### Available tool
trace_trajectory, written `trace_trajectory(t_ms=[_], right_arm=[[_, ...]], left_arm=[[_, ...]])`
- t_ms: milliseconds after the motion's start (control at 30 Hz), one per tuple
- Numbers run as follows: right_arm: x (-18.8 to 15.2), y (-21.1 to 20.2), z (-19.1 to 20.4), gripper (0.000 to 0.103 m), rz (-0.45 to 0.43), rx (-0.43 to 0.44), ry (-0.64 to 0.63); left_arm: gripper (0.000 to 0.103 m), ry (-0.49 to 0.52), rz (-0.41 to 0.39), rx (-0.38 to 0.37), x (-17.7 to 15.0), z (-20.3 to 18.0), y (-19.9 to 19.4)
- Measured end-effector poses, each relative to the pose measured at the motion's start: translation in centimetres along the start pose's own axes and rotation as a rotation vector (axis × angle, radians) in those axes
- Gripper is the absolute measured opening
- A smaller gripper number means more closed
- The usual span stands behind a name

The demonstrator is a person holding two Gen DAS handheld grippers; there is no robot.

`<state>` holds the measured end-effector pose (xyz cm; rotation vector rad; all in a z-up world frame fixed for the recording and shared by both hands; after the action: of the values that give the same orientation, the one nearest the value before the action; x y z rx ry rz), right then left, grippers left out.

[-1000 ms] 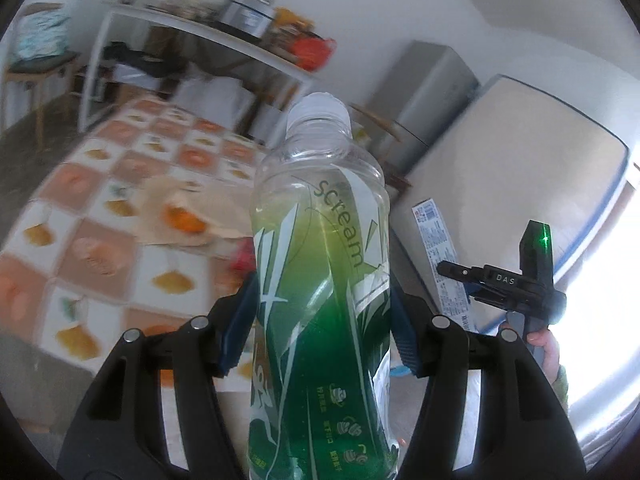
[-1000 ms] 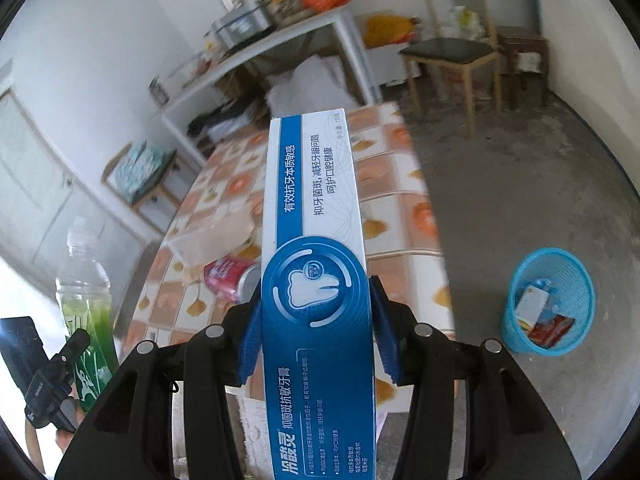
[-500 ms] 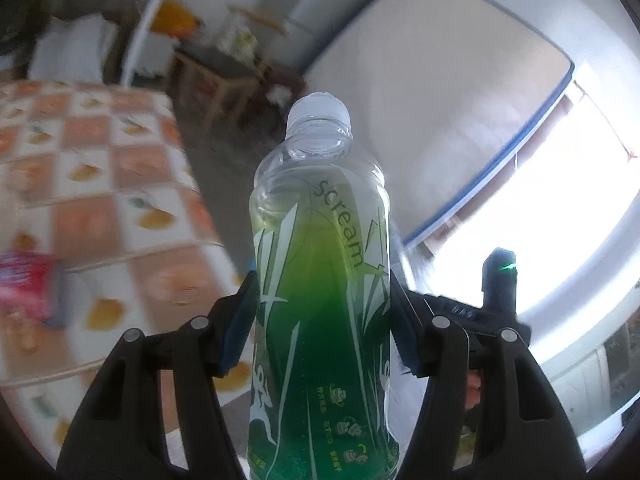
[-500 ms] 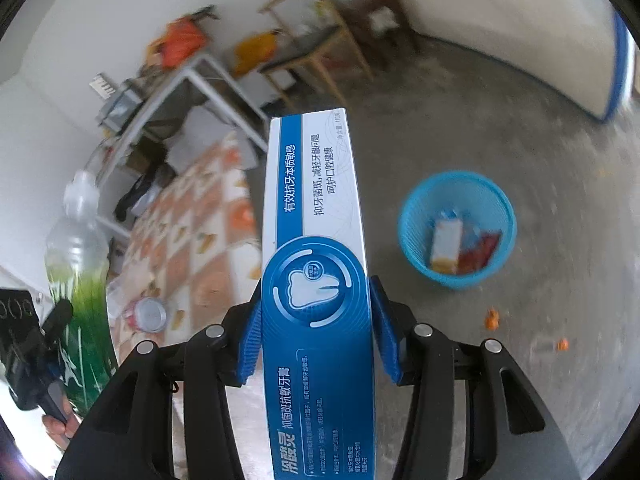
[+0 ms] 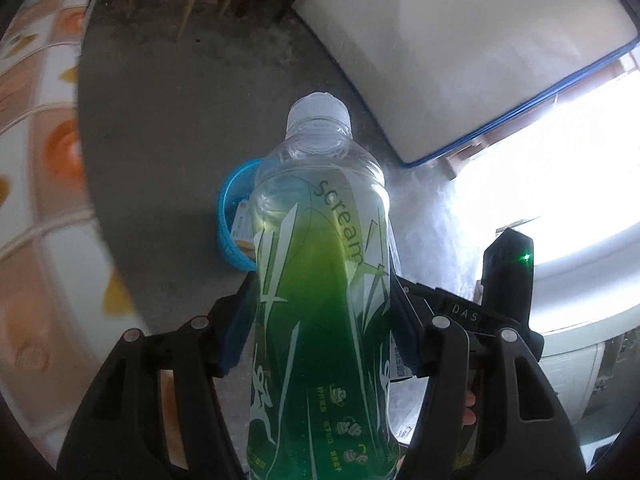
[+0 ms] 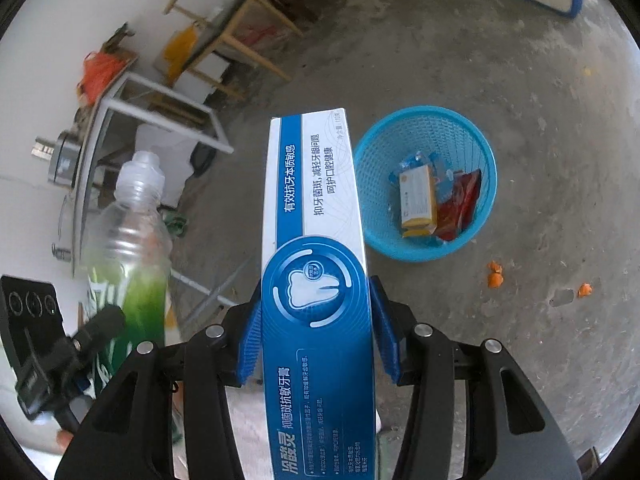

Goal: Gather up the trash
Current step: 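Open both grippers to drop the box and bottle into the wastebasket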

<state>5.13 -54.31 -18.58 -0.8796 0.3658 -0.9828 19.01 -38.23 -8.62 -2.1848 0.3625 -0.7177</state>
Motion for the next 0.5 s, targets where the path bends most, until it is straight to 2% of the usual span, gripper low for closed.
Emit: trace_trajectory(t_ms=[67,100,167,200,233,333,500], right_arm=[[2.4,0.7,-0.7,0.05,-0.024,-0.01,0.027],[3.9,1.0,-1.3,0.054,-0.045,-0.018,0.042],[6.8,2.1,-3.3,0.066,-0.09,-0.032,0.072],[7.6,2.7,-4.4,0.067,-0.098,-0.047,0.097],[8.0,3.1,-5.2,0.067,-0.097,-0.057,0.121],[7.1,4.0,-7.7,0.067,-0.087,-0.071,0.168],[3.8,4.5,-9.4,0.067,-0.072,-0.092,0.144]], left_arm=[[0.058,0.016,0.007,-0.004,1.6,-0.9,1.4],[0.058,0.029,0.017,-0.026,3.0,-1.5,2.6],[0.071,0.037,0.03,-0.041,4.5,-1.7,4.2],[0.075,0.029,0.028,-0.027,4.7,-1.4,4.6],[0.075,0.008,0.012,-0.005,4.9,-1.0,4.8],[0.075,-0.019,0.007,-0.035,3.5,-0.1,4.3],[0.075,0.021,-0.038,-0.02,0.9,0.6,1.4]])
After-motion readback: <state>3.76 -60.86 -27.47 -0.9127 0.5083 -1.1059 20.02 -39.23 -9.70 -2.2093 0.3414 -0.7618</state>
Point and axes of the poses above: each gripper's, at about its wrist camera, not at the fingertips, and y roughly the way its jaws point, z to its left, x to its top, the point moved 4 cm from there along y, roughly the way its jaws point, and after that the axes turned 6 degrees about y, right-handed, at the moved point
